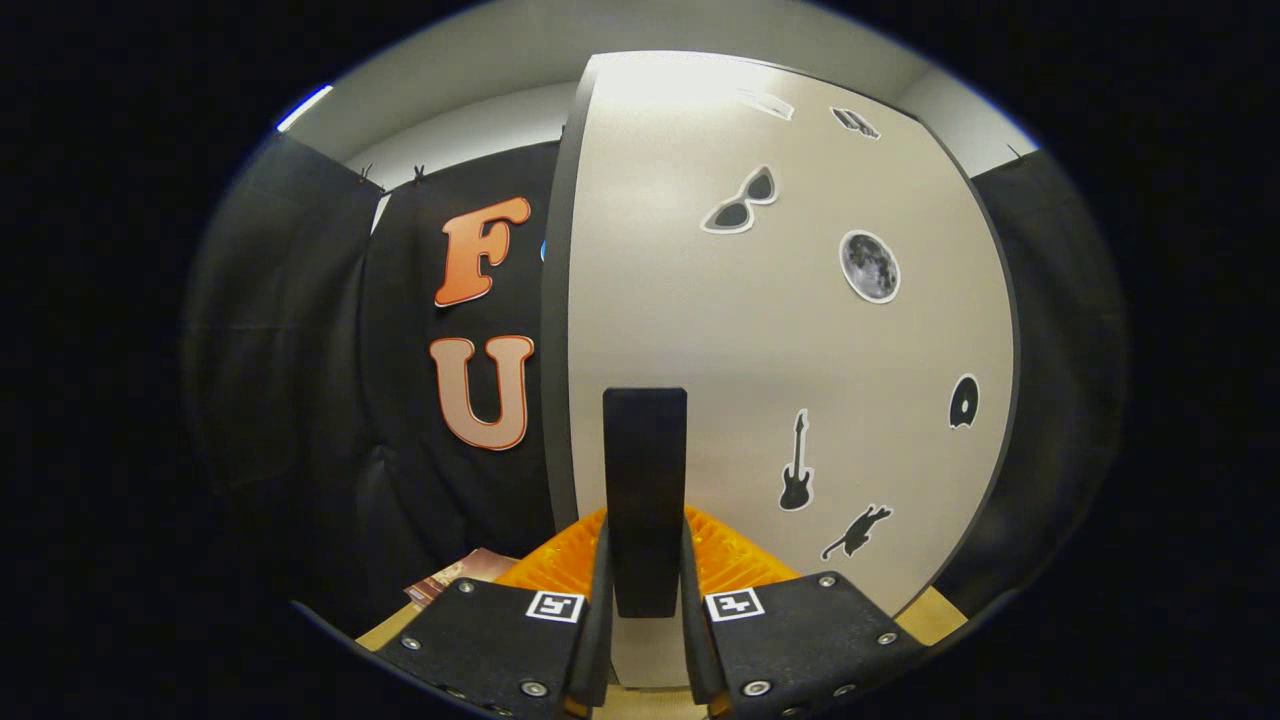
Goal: Open the shoe cabinet door, grab the shoes and put them into the shoe cabinet, then close the shoe cabinet door.
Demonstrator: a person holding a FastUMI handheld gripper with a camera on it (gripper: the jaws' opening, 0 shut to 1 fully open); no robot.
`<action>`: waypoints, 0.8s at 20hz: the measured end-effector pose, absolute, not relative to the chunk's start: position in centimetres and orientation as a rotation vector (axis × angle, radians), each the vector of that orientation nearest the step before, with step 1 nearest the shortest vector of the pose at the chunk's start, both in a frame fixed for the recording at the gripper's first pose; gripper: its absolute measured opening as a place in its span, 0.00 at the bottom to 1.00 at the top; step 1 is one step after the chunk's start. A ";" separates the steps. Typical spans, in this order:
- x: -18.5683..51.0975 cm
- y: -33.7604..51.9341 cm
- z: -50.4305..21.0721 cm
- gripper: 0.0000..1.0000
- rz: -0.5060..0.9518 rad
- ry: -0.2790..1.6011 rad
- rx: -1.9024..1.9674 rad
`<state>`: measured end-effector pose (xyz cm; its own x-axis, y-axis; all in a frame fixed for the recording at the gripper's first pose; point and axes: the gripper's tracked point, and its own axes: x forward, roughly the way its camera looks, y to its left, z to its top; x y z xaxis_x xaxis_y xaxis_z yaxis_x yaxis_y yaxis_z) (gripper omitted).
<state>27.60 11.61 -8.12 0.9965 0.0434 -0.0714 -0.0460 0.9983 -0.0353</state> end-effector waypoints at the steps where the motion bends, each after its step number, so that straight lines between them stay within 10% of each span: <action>1: 27.3 11.6 -7.9 0.30 0.049 0.069 -0.038; 16: 17.3 6.9 -7.1 0.30 0.086 0.063 0.000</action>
